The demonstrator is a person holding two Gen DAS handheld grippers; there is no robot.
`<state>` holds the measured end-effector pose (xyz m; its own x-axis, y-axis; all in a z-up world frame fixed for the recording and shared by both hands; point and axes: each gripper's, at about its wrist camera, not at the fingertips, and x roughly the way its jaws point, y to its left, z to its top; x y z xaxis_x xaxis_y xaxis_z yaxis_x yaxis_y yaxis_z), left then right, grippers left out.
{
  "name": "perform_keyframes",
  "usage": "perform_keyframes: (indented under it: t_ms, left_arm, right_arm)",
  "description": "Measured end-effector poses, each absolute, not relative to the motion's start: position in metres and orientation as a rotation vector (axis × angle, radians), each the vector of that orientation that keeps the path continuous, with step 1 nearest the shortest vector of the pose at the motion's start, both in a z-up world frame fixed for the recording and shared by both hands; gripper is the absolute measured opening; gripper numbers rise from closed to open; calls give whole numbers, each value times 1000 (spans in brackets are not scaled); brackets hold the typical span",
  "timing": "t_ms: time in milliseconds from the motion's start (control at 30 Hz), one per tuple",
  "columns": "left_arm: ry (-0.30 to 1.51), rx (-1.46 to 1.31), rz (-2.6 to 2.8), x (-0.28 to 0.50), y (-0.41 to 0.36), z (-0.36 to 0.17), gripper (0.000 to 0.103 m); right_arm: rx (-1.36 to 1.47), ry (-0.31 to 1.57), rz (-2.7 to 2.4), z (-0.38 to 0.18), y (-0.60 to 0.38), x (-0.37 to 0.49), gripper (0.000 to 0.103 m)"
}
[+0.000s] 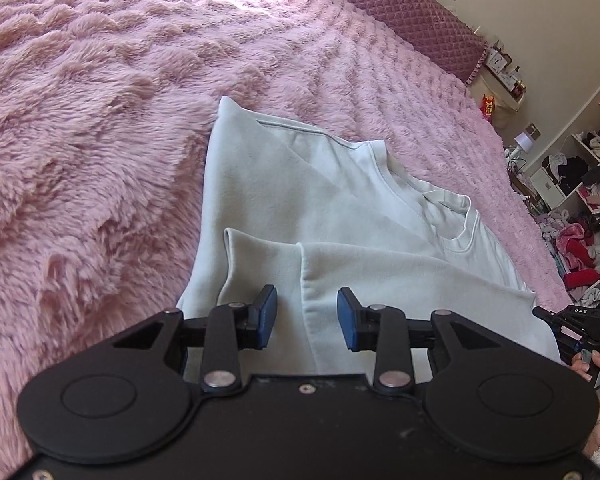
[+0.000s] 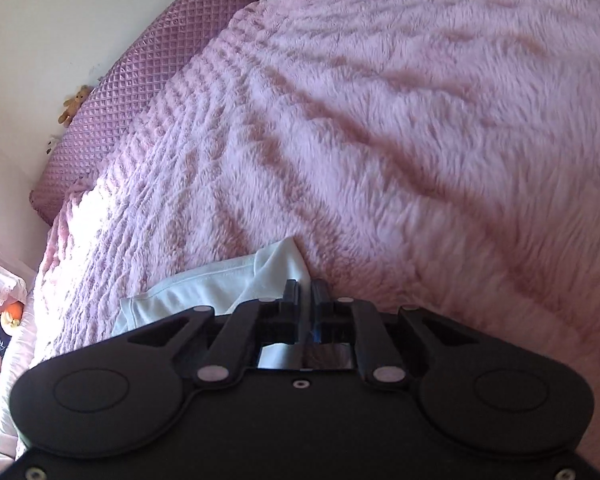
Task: Fold small clothes
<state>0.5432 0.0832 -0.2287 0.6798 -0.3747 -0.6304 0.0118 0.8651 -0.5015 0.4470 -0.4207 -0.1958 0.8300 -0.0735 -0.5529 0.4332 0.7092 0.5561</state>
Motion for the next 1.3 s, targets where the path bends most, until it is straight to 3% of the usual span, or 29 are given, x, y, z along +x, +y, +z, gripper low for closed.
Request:
perform_keyframes:
  t_ms: [100, 167, 333, 500, 633, 733, 867, 1033, 1167, 1300]
  left_arm:
    - [808, -520, -233, 538, 89, -219, 34]
    - [797, -514, -236, 530, 91, -212, 37]
    - [821, -503, -240, 507, 94, -206, 38]
    - [847, -504, -217, 494, 95, -208, 39]
    - [865, -470, -214, 493, 90, -210, 42]
    - [884, -447, -216, 497, 86, -218, 43]
    - [884, -477, -229, 498, 91, -225, 46]
    - [892, -577, -234, 499, 105, -235, 46]
    - [868, -584, -238, 494, 112, -213, 44]
    - [810, -581, -294, 493, 107, -193, 46]
  right_arm:
    - [570, 513, -229, -172, -403, 407, 15]
    - [408, 536, -177, -157, -384, 379, 27]
    - [22, 641, -89, -155, -342, 323, 27]
    - [-115, 671, -44, -167, -329, 311, 27]
    - [-228, 653, -75, -174, -315, 324, 27]
    - [-230, 673, -38, -175, -311, 329, 6]
    - [-145, 635, -86, -169, -319, 313, 4]
    - [-169, 693, -100, -200, -318, 315, 4]
    - [-193, 696, -144, -178, -312, 313, 6]
    - [-151, 552, -114, -142, -293, 308, 6]
